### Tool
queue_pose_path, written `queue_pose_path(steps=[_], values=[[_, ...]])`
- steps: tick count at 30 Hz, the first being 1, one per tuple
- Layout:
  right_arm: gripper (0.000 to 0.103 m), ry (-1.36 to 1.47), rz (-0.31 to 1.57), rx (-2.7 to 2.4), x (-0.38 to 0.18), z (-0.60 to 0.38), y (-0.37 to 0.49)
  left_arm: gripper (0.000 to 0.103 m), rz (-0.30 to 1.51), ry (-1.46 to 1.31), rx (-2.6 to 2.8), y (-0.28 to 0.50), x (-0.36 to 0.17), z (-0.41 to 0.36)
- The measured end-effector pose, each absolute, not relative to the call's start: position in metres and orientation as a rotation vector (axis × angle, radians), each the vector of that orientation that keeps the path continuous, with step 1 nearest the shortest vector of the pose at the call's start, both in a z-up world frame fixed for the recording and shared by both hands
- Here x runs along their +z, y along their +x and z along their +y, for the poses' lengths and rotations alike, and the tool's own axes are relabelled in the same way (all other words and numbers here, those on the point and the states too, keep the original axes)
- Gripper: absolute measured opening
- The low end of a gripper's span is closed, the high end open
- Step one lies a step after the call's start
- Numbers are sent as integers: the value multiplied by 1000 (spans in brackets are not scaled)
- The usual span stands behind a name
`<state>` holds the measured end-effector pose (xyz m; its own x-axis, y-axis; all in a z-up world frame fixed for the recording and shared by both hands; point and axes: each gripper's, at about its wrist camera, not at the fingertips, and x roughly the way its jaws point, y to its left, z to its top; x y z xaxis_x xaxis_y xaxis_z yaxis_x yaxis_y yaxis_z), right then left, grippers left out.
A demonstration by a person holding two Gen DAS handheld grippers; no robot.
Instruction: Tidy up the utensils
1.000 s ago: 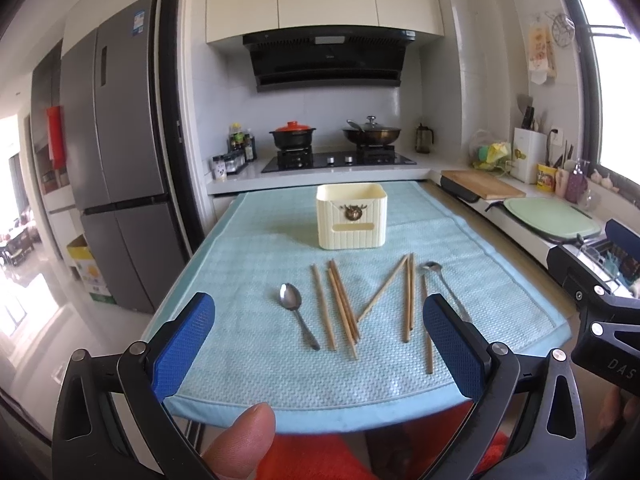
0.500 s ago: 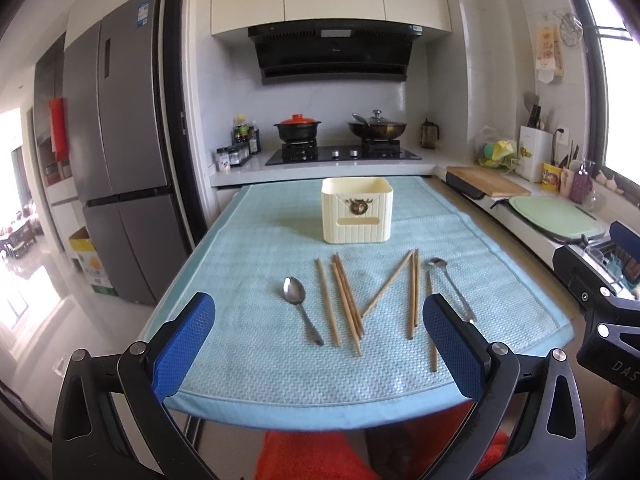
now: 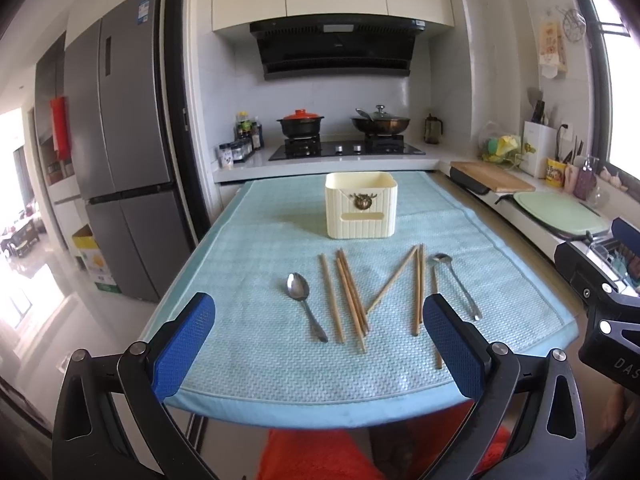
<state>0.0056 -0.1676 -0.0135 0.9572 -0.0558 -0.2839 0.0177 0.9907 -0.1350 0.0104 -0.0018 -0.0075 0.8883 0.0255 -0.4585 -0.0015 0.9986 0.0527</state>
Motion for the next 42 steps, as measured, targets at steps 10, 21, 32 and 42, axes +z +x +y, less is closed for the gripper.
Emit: queue_pose_path(steps=[10, 21, 32, 42], values=[[103, -130, 305, -23, -15, -166, 9, 103, 480, 53, 14, 11, -8, 0], [103, -125, 312, -17, -16, -166, 12, 103, 484, 56, 7, 12, -9, 0], [103, -116, 334, 13, -18, -166, 18, 103, 486, 56, -7, 13, -9, 3], [103, -87, 355, 3, -21, -172, 25, 103, 537, 37, 2, 27, -19, 11]])
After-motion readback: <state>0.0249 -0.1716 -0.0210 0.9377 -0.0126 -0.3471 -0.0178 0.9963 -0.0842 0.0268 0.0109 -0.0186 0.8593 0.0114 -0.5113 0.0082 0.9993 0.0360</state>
